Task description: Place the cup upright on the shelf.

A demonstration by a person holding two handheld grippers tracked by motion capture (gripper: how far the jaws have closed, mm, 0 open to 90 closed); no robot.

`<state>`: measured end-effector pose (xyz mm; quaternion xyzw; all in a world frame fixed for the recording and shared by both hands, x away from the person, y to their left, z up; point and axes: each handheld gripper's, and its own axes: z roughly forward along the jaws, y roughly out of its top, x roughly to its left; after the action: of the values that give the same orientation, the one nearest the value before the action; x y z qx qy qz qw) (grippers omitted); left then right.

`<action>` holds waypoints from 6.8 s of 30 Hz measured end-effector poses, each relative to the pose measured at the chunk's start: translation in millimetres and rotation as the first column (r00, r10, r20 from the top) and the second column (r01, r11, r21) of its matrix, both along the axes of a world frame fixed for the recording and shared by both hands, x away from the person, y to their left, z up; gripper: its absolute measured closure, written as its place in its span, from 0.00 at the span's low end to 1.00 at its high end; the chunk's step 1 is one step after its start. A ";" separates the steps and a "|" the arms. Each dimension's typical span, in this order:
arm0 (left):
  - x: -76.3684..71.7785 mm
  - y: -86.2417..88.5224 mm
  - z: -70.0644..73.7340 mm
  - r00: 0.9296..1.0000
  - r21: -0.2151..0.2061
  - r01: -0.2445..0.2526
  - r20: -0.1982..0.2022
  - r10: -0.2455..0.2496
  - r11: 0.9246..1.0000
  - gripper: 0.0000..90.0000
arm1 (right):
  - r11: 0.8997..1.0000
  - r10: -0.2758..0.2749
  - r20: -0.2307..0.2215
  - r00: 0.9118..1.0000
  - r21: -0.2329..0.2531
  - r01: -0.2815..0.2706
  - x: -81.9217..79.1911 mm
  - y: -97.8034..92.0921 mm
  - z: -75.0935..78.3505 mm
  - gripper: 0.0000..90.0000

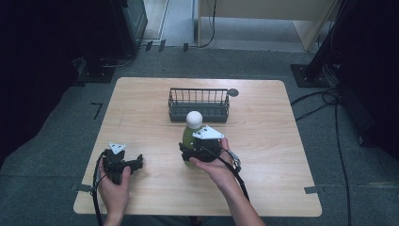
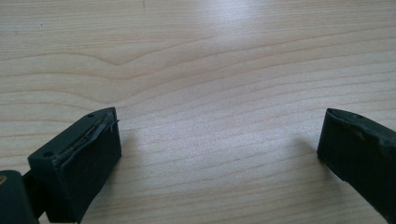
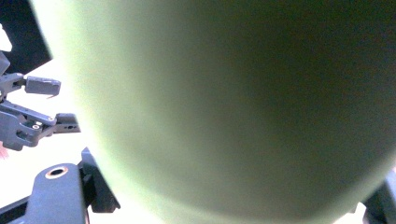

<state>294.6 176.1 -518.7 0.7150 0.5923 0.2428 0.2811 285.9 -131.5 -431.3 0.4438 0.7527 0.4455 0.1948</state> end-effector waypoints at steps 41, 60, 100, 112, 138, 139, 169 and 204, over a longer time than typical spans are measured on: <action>0.0 -0.1 0.2 1.000 0.001 0.004 -0.002 -0.004 1.000 0.00 | 0.995 -0.096 0.116 0.989 0.008 0.095 87.7 -30.6 95.6 0.23; 0.0 -0.4 0.1 1.000 0.001 0.007 0.000 -0.007 1.000 0.00 | 0.976 -0.216 0.134 0.967 0.005 0.217 142.3 -49.7 103.9 0.23; 0.0 -0.2 0.1 1.000 0.003 0.012 -0.002 -0.012 1.000 0.00 | 0.951 -0.302 0.041 0.952 -0.051 0.304 181.1 -58.7 45.7 0.20; 0.0 -0.4 0.1 1.000 0.002 0.013 -0.002 -0.013 1.000 0.00 | 0.959 -0.283 0.015 0.959 -0.024 0.284 174.7 -64.7 48.1 0.14; 0.0 -0.5 0.0 1.000 0.001 0.012 -0.001 -0.012 1.000 0.00 | 0.976 -0.217 0.018 0.976 -0.021 0.218 103.7 -100.6 55.6 0.00; 0.0 -0.5 0.0 1.000 0.001 0.012 -0.001 -0.012 1.000 0.00 | 0.976 -0.217 0.017 0.976 -0.021 0.218 101.5 -102.2 54.2 0.00; -0.2 -0.8 0.0 1.000 0.000 0.025 -0.002 -0.025 1.000 0.00 | 0.955 -0.287 -0.036 0.957 -0.094 0.282 37.5 -170.6 -12.9 0.00; -0.2 -0.7 0.1 1.000 0.002 0.026 -0.003 -0.026 1.000 0.00 | 0.899 -0.430 -0.121 0.895 -0.143 0.413 -20.2 -253.3 -76.4 0.00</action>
<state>294.4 175.4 -518.6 0.7234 0.5831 0.2385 0.2825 265.7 -384.9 -507.7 0.6169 0.6750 0.3145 0.2546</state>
